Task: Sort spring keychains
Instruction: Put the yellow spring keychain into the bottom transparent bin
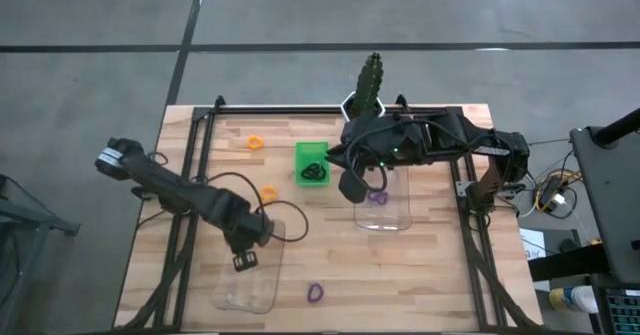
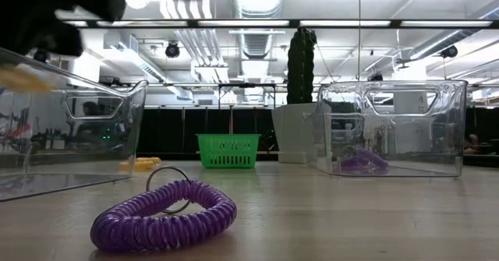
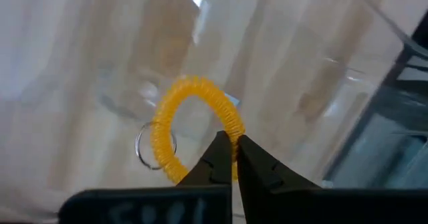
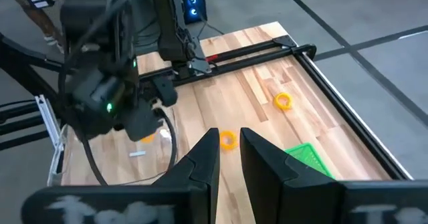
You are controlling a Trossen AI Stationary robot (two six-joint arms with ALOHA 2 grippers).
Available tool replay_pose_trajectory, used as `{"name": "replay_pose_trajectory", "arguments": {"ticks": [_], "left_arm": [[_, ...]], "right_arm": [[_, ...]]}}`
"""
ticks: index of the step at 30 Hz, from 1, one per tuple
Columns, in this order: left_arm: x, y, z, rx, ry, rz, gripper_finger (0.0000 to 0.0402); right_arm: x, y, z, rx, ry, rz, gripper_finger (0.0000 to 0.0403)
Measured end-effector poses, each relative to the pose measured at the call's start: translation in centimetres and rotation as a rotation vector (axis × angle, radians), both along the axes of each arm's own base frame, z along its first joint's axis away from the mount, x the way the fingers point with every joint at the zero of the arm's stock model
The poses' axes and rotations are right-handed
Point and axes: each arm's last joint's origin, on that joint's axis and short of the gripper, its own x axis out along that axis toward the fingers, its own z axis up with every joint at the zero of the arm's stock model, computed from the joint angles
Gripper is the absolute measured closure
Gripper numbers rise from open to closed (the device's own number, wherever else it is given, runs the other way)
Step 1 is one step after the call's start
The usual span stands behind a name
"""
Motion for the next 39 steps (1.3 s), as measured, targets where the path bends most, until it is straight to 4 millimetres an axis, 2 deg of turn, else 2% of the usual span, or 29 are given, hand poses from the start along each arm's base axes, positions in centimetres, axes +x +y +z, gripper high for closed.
{"name": "replay_pose_trajectory", "arguments": {"ticks": [4,7,12,16,22,29,34,39], "left_arm": [[-0.4,-0.1,-2.7,-0.09,0.099,0.083,0.0355],[-0.6,-0.3,-3.5,-0.135,0.13,0.094,0.0307],[-0.4,-0.3,-3.3,-0.136,0.111,0.095,0.0229],[0.0,-0.1,-2.0,-0.093,0.089,0.135,0.0189],[0.7,0.9,0.1,-0.009,0.04,0.161,0.018],[1.3,3.5,2.9,0.039,-0.011,0.182,0.0182],[1.8,7.0,4.6,0.126,-0.061,0.237,0.0182],[1.7,11.4,4.5,0.186,-0.038,0.362,0.0182]], "right_arm": [[0.0,0.0,0.0,-0.012,-0.003,0.007,0.0349],[0.1,0.0,0.1,-0.014,-0.01,0.01,0.0349],[0.1,0.0,0.1,-0.029,-0.01,0.02,0.0349],[0.1,0.0,0.1,-0.032,-0.009,0.022,0.0349],[0.1,0.0,0.1,-0.035,-0.01,0.024,0.0349],[0.1,0.0,0.1,-0.038,-0.01,0.026,0.0349],[0.1,0.0,0.2,-0.038,-0.011,0.026,0.0349],[0.1,0.0,0.1,-0.034,-0.011,0.024,0.0349]]}}
